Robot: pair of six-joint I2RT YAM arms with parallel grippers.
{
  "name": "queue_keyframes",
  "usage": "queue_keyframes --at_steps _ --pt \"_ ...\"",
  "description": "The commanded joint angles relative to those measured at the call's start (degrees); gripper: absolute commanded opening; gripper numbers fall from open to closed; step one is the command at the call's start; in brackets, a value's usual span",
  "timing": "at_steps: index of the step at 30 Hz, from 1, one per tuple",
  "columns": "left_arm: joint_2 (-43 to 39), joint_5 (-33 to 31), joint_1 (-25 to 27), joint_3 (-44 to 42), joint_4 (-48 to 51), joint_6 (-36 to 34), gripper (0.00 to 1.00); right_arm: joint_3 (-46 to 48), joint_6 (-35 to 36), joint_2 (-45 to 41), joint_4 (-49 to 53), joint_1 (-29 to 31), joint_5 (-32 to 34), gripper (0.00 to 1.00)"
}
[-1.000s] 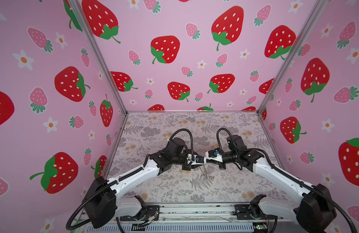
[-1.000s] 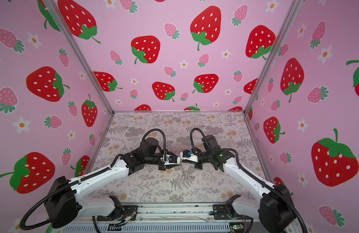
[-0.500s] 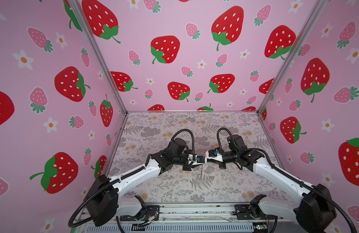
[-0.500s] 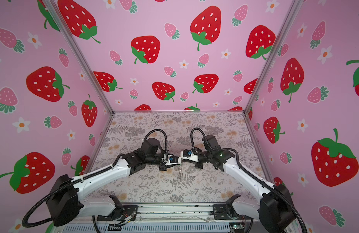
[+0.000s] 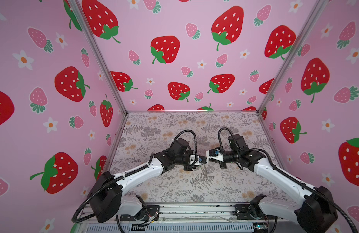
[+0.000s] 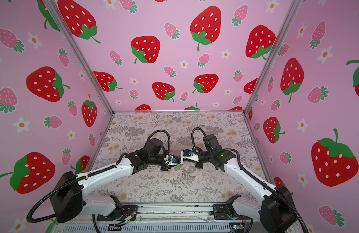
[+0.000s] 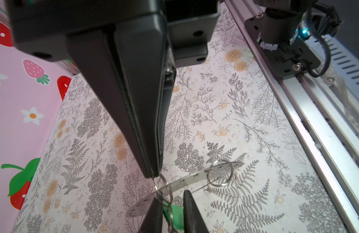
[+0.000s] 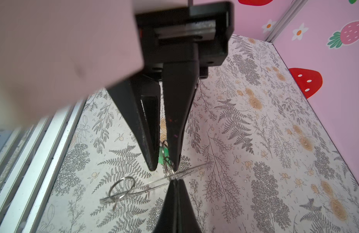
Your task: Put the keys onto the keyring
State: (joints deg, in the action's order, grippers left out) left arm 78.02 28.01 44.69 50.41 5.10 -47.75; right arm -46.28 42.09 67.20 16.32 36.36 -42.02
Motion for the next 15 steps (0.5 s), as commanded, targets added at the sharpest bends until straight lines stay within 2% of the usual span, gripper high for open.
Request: queue_keyframes --at_steps 1,6,9,15 --pt "0.3 -0.2 0.2 3.2 1.3 0.3 0.17 0.2 1.5 -1.1 -0.1 0.0 -2.3 0.0" --pt "0.5 -0.6 0.3 3.9 1.4 0.3 0.09 0.6 1.8 -1.3 0.0 0.0 -2.6 0.0" --pt "0.6 -0.9 0.3 4.6 1.8 0.3 0.0 0.8 1.9 -1.3 0.0 0.0 -2.4 0.0" --pt "0.6 -0.1 0.2 6.1 4.3 -1.1 0.0 1.3 2.8 -1.9 -0.1 0.0 -0.6 0.0"
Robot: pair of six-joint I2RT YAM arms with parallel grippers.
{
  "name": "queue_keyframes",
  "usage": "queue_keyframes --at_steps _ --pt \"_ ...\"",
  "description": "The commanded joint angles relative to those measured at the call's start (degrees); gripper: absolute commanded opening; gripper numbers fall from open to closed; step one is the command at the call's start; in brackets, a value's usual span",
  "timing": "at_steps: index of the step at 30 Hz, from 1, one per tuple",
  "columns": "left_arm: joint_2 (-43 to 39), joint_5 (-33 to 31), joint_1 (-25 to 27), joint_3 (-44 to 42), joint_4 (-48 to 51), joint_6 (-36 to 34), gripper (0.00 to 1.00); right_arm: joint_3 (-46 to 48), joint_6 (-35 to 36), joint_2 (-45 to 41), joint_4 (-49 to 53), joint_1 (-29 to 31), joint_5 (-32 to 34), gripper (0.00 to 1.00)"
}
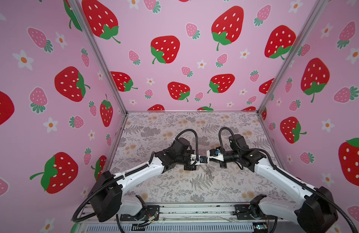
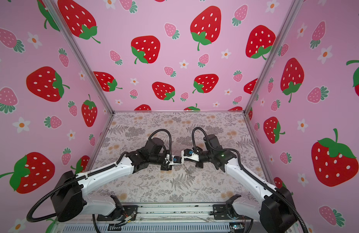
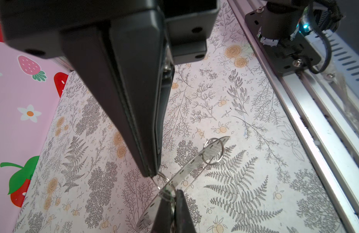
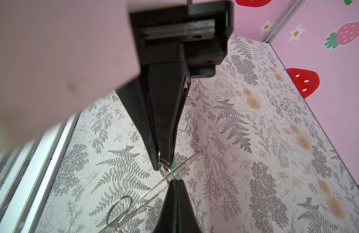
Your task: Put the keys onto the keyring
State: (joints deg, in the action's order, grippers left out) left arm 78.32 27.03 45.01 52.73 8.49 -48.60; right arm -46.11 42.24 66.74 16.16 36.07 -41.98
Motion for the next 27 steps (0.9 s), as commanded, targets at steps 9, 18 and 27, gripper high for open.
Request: queue_keyframes --at_steps 9,18,27 --pt "-0.2 9.9 -2.6 7.4 10.5 -5.1 0.0 1.1 6.0 -5.6 -0.7 -0.7 1.0 0.23" --pt "0.4 12.1 -4.4 11.7 19.1 -10.0 0.0 -3.4 9.5 -2.4 5.1 -0.7 -7.0 0.39" --pt "1.3 10.9 -3.8 14.1 22.9 -13.2 0.0 -3.1 4.7 -1.5 -0.9 -0.7 -11.9 0.36"
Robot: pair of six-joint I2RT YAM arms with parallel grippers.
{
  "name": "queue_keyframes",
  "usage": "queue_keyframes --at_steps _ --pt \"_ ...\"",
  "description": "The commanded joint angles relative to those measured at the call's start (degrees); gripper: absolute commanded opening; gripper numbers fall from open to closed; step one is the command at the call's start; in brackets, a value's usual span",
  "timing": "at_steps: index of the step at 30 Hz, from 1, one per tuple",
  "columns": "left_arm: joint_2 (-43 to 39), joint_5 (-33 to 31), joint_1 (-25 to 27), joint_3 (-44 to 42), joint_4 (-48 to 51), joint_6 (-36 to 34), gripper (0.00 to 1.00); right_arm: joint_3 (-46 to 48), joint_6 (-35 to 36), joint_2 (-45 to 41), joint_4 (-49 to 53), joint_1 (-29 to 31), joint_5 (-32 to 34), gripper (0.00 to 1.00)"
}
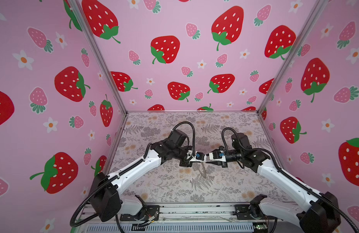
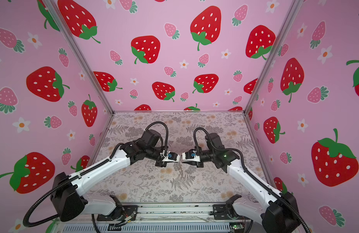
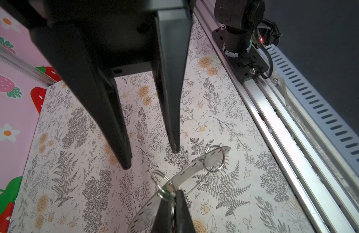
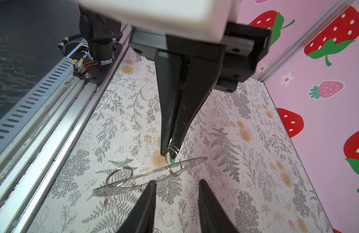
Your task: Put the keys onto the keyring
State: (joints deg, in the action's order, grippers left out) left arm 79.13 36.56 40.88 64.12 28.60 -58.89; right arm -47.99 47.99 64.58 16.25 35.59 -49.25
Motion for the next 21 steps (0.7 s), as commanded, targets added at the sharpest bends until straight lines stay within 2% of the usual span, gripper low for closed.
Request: queue_keyframes --at_steps 1,15,21 --pt "0.7 1.4 0.3 2.9 2.9 -3.1 0.0 -1.3 -1.1 1.0 -1.1 -0.1 -5.3 0.35" --pt "1.9 0.2 1.9 4.5 4.0 -4.3 0.0 -1.3 -0.3 3.5 -1.0 0.8 -7.2 0.25" --pt "2.2 -0.3 2.3 4.6 3.9 -4.3 0.0 -1.3 -0.4 3.7 -0.9 0.8 -7.7 0.17"
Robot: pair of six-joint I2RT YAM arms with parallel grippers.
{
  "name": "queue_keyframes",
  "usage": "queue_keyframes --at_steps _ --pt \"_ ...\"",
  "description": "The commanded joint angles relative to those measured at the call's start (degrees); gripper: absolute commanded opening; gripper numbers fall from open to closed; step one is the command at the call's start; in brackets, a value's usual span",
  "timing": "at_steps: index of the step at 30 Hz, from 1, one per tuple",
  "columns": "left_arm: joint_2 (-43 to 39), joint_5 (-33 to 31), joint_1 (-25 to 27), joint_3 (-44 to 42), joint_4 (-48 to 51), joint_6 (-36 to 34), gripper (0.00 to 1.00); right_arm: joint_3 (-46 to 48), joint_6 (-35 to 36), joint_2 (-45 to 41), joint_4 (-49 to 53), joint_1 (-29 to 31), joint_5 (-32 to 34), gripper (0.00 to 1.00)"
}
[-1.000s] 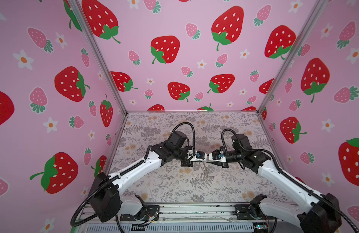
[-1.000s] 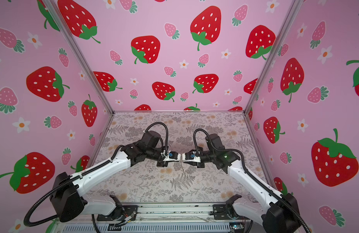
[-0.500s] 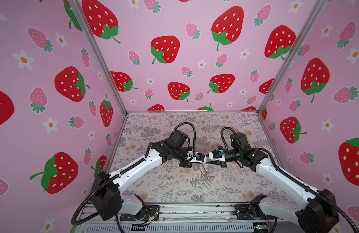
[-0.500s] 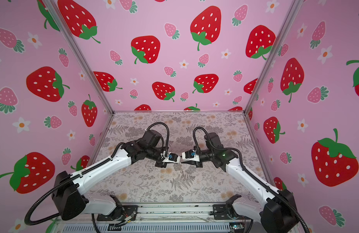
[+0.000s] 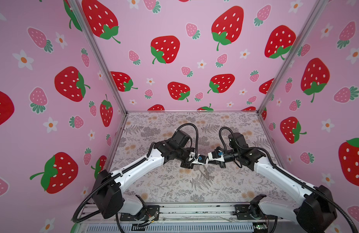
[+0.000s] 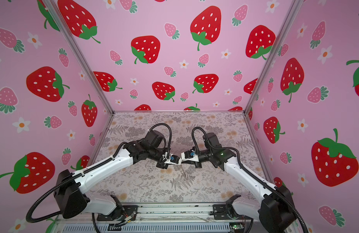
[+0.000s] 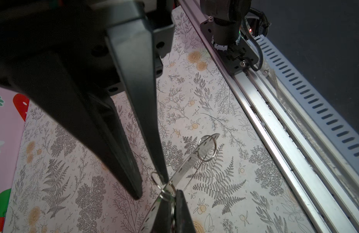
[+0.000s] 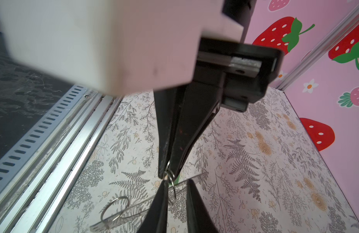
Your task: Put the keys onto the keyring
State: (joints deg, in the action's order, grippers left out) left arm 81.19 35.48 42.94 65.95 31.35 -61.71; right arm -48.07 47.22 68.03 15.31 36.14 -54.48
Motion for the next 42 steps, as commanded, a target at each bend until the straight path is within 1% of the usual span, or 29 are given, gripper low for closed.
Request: queue_keyframes --at_steps 1,5,8,11,17,21,23,24,25,27,33,37,40,42 --pt "0.0 0.7 0.2 2.8 1.1 -1.6 0.0 -1.1 0.3 0.3 0.2 0.2 -2.5 0.15" --pt "-0.1 0.5 0.2 2.9 1.2 -1.8 0.0 -1.4 1.4 1.1 2.1 0.3 -2.3 0.13" --pt "-0.2 0.5 0.3 3.0 1.3 -2.1 0.0 -1.5 1.6 1.5 2.7 0.3 -2.0 0.2" --pt "-0.2 0.7 0.2 3.3 1.3 -2.0 0.0 -1.5 1.7 1.8 2.6 0.3 -2.0 0.21" --pt "-0.2 0.5 0.3 2.7 1.1 -1.9 0.0 -1.3 1.3 1.2 1.5 0.3 -2.6 0.11" --pt "-0.2 0.2 0.4 2.5 0.9 -1.9 0.0 -1.1 1.0 1.2 1.6 0.3 -2.8 0.06" --pt "-0.2 -0.3 0.3 2.3 0.6 -1.7 0.0 -1.1 0.8 1.2 1.5 0.3 -3.2 0.01" --pt "-0.4 -0.7 0.3 2.1 0.3 -1.5 0.0 -1.0 0.8 1.3 1.5 0.3 -3.4 0.0" --pt "-0.5 -1.4 0.4 1.7 -0.4 -0.9 0.02 -0.8 0.5 1.1 1.2 0.3 -3.6 0.0" --pt "-1.1 -2.7 0.2 1.0 -1.2 -0.3 0.13 0.2 -1.2 0.3 -0.9 0.3 -3.2 0.0" --pt "-4.2 -3.4 -1.1 -3.8 -7.6 3.1 0.28 5.5 -11.7 -3.1 -14.3 0.2 -2.8 0.0" --pt "-5.9 -3.6 -1.7 -6.5 -12.0 6.7 0.34 6.2 -13.0 -3.5 -15.9 0.2 -2.8 0.0" --pt "-7.2 -3.1 -2.8 -8.9 -16.3 10.7 0.36 6.1 -13.6 -3.5 -16.7 0.2 -2.5 0.0" --pt "-7.3 -2.2 -3.2 -9.4 -17.2 11.9 0.36 5.7 -13.5 -3.5 -16.7 0.2 -2.5 0.0"
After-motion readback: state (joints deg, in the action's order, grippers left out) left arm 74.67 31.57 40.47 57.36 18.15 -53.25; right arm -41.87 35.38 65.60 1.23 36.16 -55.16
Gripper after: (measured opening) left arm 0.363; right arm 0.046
